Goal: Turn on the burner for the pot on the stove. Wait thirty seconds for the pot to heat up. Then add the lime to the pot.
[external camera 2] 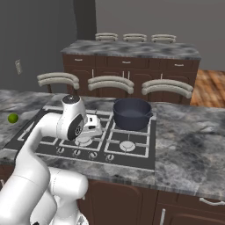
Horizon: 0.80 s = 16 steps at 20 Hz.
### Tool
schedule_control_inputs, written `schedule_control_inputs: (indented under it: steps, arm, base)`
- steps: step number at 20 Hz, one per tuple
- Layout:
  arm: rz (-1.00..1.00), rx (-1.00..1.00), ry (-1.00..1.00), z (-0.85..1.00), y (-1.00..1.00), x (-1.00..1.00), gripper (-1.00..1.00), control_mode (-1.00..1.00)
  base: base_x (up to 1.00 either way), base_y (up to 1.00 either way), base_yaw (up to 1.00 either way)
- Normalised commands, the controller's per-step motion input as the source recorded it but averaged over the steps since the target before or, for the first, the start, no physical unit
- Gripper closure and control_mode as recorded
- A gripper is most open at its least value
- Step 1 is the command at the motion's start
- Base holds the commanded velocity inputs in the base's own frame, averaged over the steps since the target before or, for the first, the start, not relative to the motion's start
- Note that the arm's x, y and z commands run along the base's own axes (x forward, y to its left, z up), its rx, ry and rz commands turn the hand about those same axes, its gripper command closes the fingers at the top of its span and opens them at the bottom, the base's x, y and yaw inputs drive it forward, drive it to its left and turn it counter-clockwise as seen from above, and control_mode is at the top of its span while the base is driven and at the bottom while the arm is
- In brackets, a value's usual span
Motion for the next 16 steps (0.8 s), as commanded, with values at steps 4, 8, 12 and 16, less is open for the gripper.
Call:
schedule_control_inputs:
  steps: [4, 8, 12, 16]
  arm:
    - [0.0, 0.0, 0.0, 0.0, 0.0, 0.0, -1.0, -1.0]
    - [0.0, 0.0, 0.0, 0.0, 0.0, 0.0, -1.0, -1.0]
    - [0.0, 0.0, 0.0, 0.0, 0.0, 0.0, -1.0, -1.0]
    - [0.0, 0.0, 0.0, 0.0, 0.0, 0.0, -1.0, -1.0]
  base:
    - [0.0, 0.0, 0.0]
    - [0.0, 0.0, 0.0]
    - [0.0, 0.0, 0.0]
    - [0.0, 0.0, 0.0]
